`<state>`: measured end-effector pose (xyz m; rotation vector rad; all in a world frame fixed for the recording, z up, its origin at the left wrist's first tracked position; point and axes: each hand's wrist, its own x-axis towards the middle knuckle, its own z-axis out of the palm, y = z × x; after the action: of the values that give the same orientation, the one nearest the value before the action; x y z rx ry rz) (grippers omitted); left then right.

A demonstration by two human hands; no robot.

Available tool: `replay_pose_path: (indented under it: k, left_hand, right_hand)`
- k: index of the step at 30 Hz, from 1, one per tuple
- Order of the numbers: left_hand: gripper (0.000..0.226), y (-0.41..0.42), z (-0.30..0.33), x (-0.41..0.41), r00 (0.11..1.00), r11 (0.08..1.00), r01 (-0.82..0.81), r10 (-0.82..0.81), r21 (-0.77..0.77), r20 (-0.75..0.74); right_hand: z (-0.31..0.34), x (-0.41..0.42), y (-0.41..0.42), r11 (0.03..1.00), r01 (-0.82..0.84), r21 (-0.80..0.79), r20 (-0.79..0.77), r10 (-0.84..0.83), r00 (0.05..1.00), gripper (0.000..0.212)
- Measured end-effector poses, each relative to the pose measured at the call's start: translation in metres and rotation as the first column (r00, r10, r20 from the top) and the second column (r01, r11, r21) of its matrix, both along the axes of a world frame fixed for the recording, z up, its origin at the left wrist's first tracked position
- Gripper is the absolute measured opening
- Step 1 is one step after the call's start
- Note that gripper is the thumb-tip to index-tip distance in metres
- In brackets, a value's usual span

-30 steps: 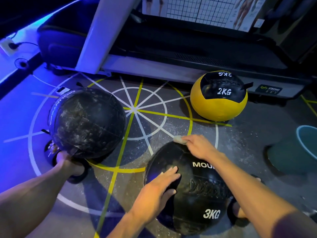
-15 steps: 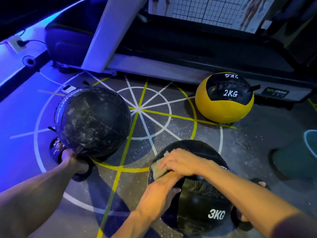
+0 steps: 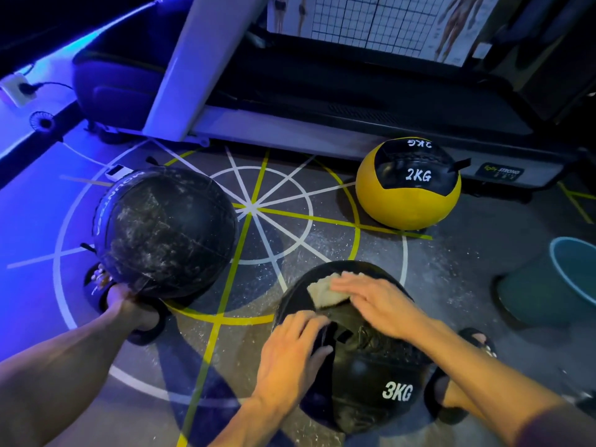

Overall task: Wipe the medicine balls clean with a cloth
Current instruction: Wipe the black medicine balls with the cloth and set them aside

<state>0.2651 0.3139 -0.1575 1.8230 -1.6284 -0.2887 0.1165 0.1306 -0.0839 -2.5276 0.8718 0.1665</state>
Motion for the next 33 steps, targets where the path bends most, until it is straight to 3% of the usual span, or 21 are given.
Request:
replay_pose_path:
  k: [2,3,4,7,9,13,15,19,21,25,29,31,33]
  left_hand:
    - [0.041,0.002,0.002,-0.007,0.990,0.991,-0.120,0.124,0.059,-0.071]
    - [0.037,0.004,0.001,-0.010,0.981,0.985,-0.157,0.164,0.071,-0.100]
    - [0.033,0.006,-0.002,-0.013,0.973,0.981,-0.183,0.191,0.070,-0.128]
    - [0.026,0.013,-0.008,-0.013,0.954,0.973,-0.223,0.230,0.053,-0.194]
    - [0.026,0.014,-0.011,-0.010,0.958,0.972,-0.230,0.236,0.051,-0.163]
    - [0.032,0.013,-0.017,-0.014,0.967,0.969,-0.247,0.247,0.000,-0.064]
    - [0.042,0.016,-0.019,-0.016,0.978,0.979,-0.205,0.205,0.016,-0.034]
    - [0.056,0.021,-0.021,-0.013,0.992,0.993,-0.113,0.110,0.041,0.066]
    - [0.056,0.020,-0.018,-0.013,0.991,0.992,-0.110,0.105,0.057,0.081]
    - [0.059,0.016,-0.017,-0.013,0.986,0.985,-0.149,0.142,0.082,0.083]
    - [0.051,0.007,-0.011,-0.006,0.988,0.988,-0.137,0.131,0.071,0.075]
    - [0.053,0.004,-0.008,-0.003,0.986,0.983,-0.155,0.148,0.095,0.069]
    - [0.060,0.000,-0.007,-0.001,0.987,0.978,-0.160,0.159,0.136,0.024]
  right_hand:
    - [-0.001,0.004,-0.011,0.973,0.220,-0.064,0.006,-0.220,0.975,0.049]
    - [0.000,0.012,-0.007,0.965,0.248,-0.090,0.011,-0.248,0.969,0.048]
    - [0.001,0.021,0.007,0.974,0.213,-0.078,0.010,-0.212,0.977,0.049]
    - [0.011,0.032,0.062,0.991,-0.132,-0.015,-0.035,0.132,0.991,0.050]
    - [0.021,0.027,0.056,0.984,-0.177,-0.010,-0.070,0.176,0.982,0.048]
    - [0.014,0.022,-0.013,0.962,0.112,-0.247,-0.148,-0.152,0.977,0.041]
    - [0.009,0.029,-0.017,0.947,0.156,-0.280,-0.185,-0.213,0.959,0.036]
    - [0.010,0.049,0.046,0.990,-0.144,0.009,-0.105,0.144,0.984,0.040]
    - [0.014,0.053,0.045,0.976,-0.218,-0.004,-0.141,0.216,0.966,0.041]
    - [0.012,0.047,-0.001,0.960,0.094,-0.264,-0.173,-0.144,0.974,0.037]
    - [0.024,0.031,0.038,0.998,-0.069,-0.002,-0.079,0.068,0.995,0.040]
    - [0.030,0.011,0.028,0.999,0.038,0.002,-0.034,-0.038,0.999,0.037]
    - [0.031,-0.011,0.007,0.959,0.269,-0.088,0.062,-0.264,0.963,0.037]
